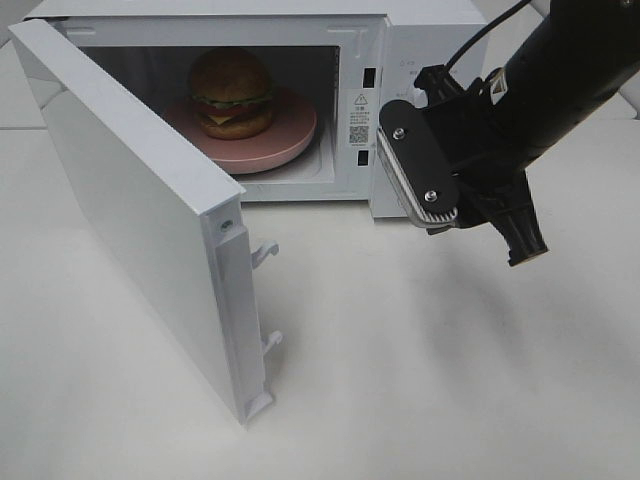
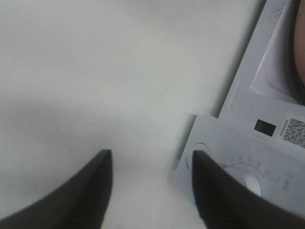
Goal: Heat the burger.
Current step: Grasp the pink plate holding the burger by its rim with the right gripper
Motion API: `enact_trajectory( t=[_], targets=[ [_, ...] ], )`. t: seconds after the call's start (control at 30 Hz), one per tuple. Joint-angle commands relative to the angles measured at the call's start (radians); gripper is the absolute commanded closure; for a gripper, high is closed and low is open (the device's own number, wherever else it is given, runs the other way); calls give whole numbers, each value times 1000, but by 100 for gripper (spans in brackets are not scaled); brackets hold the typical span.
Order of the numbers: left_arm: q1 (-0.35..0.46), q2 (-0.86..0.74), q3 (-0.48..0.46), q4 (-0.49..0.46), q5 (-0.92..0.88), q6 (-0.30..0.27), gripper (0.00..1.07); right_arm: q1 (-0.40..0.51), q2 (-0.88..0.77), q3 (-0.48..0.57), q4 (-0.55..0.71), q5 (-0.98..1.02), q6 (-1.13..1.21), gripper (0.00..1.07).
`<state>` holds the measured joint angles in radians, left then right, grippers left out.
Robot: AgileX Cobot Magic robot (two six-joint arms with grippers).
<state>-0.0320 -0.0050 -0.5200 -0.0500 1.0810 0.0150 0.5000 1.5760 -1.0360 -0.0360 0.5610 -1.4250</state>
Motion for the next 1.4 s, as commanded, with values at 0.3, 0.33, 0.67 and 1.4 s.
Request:
enact_trajectory(
  t=[0.3,0.33,0.67,1.4],
  targets=[
    [3,-6,3,-2,-12,-6,6,36,39,-53,10,-60,81,11],
    [3,-6,3,-2,-12,-6,6,44,47,-61,10,-66,83,11],
    [3,-6,3,-2,-12,-6,6,77,153,-174,9,-103,84,13],
    [3,-6,3,-2,-12,-6,6,134,359,-386,9,-155,122,17]
  ],
)
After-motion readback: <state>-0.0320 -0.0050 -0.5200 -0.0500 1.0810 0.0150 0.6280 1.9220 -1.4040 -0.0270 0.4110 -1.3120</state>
